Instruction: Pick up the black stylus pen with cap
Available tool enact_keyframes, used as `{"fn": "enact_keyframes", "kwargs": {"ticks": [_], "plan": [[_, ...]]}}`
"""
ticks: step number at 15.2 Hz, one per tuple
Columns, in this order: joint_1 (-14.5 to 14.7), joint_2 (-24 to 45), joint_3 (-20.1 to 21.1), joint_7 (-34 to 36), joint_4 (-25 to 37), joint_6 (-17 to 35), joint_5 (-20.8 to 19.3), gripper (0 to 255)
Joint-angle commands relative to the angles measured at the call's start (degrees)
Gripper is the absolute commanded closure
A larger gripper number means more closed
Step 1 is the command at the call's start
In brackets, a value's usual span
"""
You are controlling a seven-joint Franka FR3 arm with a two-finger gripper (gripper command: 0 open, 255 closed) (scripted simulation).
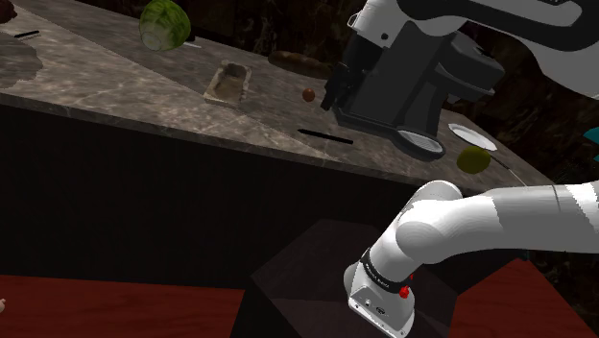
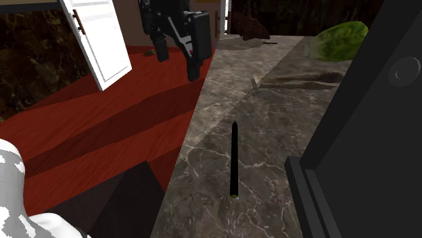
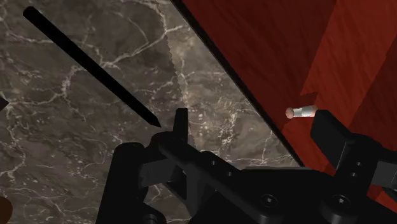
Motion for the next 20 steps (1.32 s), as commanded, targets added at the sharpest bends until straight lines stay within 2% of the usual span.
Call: {"fn": "enact_keyframes", "kwargs": {"ticks": [1,7,11,14,20], "plan": [[0.0,0.0,0.0,0.0,0.0,0.0,0.0,0],[2.6,-0.1,-11.4,-22.9,-5.7,6.0,-5.7,0],[5.0,3.6,-19.6,-38.4,-6.3,10.6,-8.9,0],[7.9,8.1,-26.1,-50.2,-5.1,14.0,-10.2,0],[7.9,9.1,-27.4,-51.1,-8.9,18.8,-10.7,0]]}}
